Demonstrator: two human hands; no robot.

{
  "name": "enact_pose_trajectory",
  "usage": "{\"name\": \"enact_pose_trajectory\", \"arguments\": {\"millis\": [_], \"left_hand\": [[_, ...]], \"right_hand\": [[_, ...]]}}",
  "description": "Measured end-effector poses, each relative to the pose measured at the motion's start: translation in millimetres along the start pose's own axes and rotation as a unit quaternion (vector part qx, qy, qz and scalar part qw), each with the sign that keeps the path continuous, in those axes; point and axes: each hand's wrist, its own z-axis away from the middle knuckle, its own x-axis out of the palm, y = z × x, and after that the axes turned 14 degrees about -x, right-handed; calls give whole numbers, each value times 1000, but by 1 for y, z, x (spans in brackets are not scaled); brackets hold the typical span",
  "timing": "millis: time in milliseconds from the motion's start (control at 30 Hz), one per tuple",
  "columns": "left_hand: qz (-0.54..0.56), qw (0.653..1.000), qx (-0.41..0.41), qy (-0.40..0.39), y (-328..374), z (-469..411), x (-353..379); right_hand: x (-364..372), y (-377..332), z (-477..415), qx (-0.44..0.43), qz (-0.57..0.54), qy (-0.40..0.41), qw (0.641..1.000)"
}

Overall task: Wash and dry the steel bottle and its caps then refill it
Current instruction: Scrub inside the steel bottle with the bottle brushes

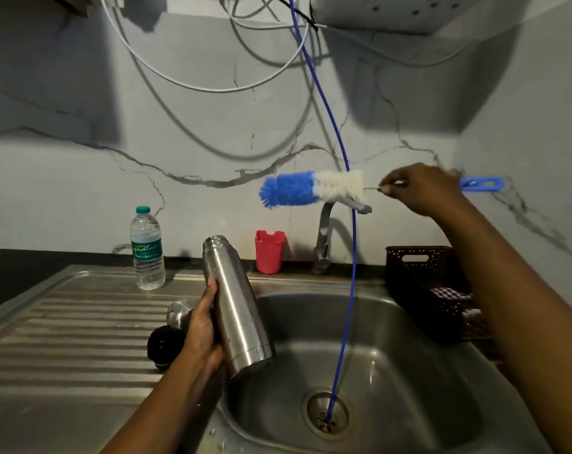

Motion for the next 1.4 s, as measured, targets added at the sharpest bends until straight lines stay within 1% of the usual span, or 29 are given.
{"name": "enact_pose_trajectory", "arguments": {"millis": [67, 167, 300, 500, 600, 700, 767, 833, 933, 1000, 1067, 1133, 1233, 1333, 1400], "left_hand": [[-6, 1000, 5, 9, 0, 0, 1], [-11, 1000, 4, 1, 2, 1, 2], [-20, 1000, 16, -10, 4, -1, -2], [-20, 999, 0, -42, 2, 2, -3], [-4, 999, 10, -47, 3, 0, -3], [12, 999, 30, -43, 9, 0, -3], [31, 998, 28, -41, 11, 0, -4], [39, 998, 36, -29, 12, -2, -7], [20, 998, 35, -40, 9, -3, -9], [3, 998, 39, -43, 8, -2, -8], [-4, 998, 45, -47, 10, 0, -7], [2, 998, 46, -45, 14, 2, -9], [14, 997, 64, -43, 19, -2, -18], [46, 994, 82, -49, 22, -5, -21], [54, 995, 81, -33, 21, -7, -21]], "right_hand": [[5, 7, 34, -8, -80, 8, 997], [23, 6, 83, -45, -144, 23, 988], [59, 2, 120, -99, -134, 12, 986], [104, -19, 88, -89, -186, 46, 977], [115, -12, 93, -123, -198, 45, 971], [119, 13, 134, -187, -233, 14, 954], [119, 29, 157, -211, -257, -17, 943], [117, 36, 162, -214, -271, -23, 938], [121, 24, 135, -210, -255, 32, 943], [129, 7, 104, -177, -241, 63, 952], [132, -10, 77, -141, -246, 63, 957], [133, -21, 65, -111, -278, 61, 952], [135, -20, 82, -107, -296, 46, 948], [137, 3, 131, -146, -308, 46, 939], [132, 17, 159, -164, -315, 36, 934]]}}
